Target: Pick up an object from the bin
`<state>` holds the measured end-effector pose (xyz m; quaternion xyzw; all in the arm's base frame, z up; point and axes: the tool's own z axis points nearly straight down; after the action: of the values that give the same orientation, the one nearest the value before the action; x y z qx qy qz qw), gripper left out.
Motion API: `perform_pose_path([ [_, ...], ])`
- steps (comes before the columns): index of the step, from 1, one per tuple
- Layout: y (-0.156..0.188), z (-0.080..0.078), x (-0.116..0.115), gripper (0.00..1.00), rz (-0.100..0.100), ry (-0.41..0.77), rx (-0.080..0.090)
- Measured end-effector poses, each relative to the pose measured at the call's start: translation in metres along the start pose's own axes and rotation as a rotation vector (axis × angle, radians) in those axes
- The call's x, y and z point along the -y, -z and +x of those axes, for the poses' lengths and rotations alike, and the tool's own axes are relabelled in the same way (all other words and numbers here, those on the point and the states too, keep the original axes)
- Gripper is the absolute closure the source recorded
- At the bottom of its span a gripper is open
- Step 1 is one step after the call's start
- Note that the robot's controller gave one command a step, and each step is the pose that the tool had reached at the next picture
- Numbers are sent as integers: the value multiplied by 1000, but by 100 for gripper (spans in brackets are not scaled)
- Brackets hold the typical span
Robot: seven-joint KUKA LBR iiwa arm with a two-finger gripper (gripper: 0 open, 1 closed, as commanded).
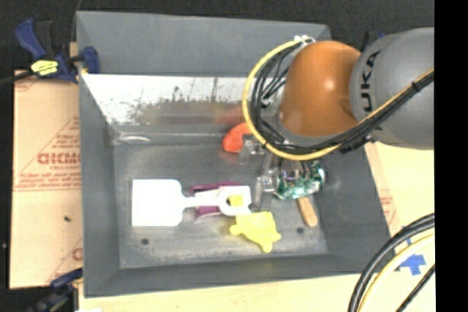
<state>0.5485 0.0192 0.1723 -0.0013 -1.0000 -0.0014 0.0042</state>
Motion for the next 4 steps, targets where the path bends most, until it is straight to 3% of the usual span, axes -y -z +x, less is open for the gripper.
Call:
perform_pose_path([
  [1,21,-20,-10,0,1,110,9],
  [2,-17,-1,-2,0,3,-15,12],
  [3,-24,-9,-18,0,4,397,18],
  [4,-38,-7,-19,0,3,342,18],
])
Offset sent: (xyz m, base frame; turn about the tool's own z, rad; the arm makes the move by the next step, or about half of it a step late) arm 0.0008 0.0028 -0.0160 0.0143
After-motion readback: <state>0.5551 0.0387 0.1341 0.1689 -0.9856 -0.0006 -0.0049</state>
